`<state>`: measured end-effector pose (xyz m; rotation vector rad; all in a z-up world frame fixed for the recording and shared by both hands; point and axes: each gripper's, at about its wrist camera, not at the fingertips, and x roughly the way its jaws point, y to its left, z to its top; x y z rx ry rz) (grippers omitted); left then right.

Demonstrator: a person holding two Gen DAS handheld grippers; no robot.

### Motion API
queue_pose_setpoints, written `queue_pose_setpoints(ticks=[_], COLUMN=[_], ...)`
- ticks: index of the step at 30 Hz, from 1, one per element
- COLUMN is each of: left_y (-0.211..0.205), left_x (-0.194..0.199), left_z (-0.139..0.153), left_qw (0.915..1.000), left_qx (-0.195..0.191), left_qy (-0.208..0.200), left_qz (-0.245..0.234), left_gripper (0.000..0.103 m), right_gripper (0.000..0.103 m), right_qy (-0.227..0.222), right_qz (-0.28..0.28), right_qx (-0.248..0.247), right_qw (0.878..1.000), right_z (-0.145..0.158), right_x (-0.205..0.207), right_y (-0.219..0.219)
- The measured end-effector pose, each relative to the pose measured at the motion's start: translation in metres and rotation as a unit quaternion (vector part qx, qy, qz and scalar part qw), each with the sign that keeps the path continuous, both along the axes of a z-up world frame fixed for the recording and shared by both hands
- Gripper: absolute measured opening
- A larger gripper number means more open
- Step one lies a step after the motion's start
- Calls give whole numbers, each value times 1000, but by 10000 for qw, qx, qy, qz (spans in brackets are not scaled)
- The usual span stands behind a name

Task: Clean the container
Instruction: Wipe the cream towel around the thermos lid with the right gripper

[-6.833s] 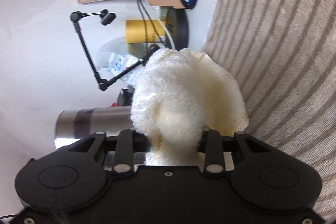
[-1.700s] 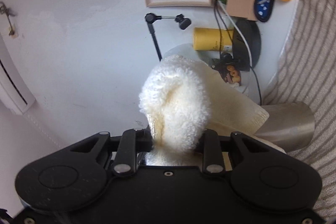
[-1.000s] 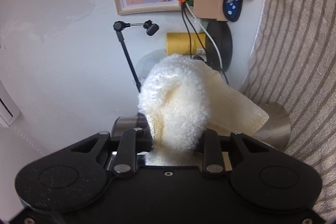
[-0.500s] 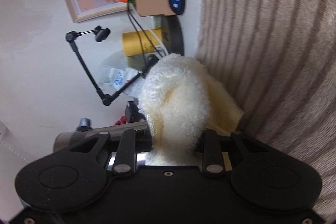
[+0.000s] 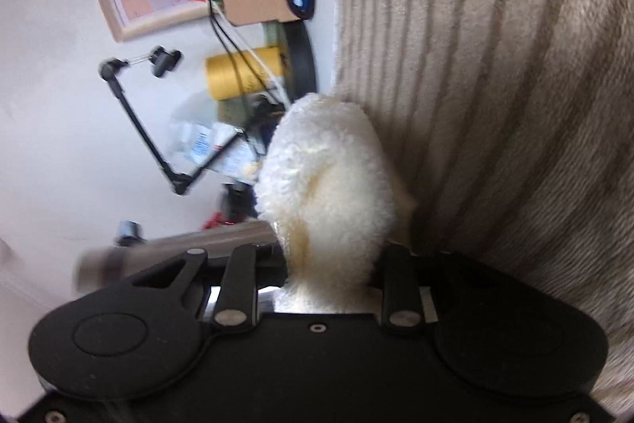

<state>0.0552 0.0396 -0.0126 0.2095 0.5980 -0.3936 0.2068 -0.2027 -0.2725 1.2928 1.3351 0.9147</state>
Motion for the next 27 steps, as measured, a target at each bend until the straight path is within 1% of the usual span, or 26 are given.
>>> queue_pose_setpoints(ticks=[3,6,9,17,23,26,27], left_y=[-4,-9,-11,-9,-8,-7,-6], left_x=[5,10,12,9,6,5,5], left_z=[4,8,9,6,6,6,6], left_qw=[9997,9989,9983,9986,9989,9989,9985], left_qx=[133,274,354,334,310,334,363], left_qy=[197,378,460,395,354,314,293], left_qz=[35,65,89,63,12,-135,-277], left_gripper=[83,83,83,83,83,83,83], right_gripper=[25,25,25,25,25,25,25], right_qy=[32,-167,-366,-866,-1195,-1385,-1455], right_qz=[-31,14,64,137,218,291,333], right_qx=[271,398,478,565,570,568,572], right_qw=[9996,9991,9982,9945,9910,9883,9871], right_z=[9,28,47,90,110,122,127], right_x=[2,7,12,22,21,22,23], right_y=[0,4,8,19,15,16,15])
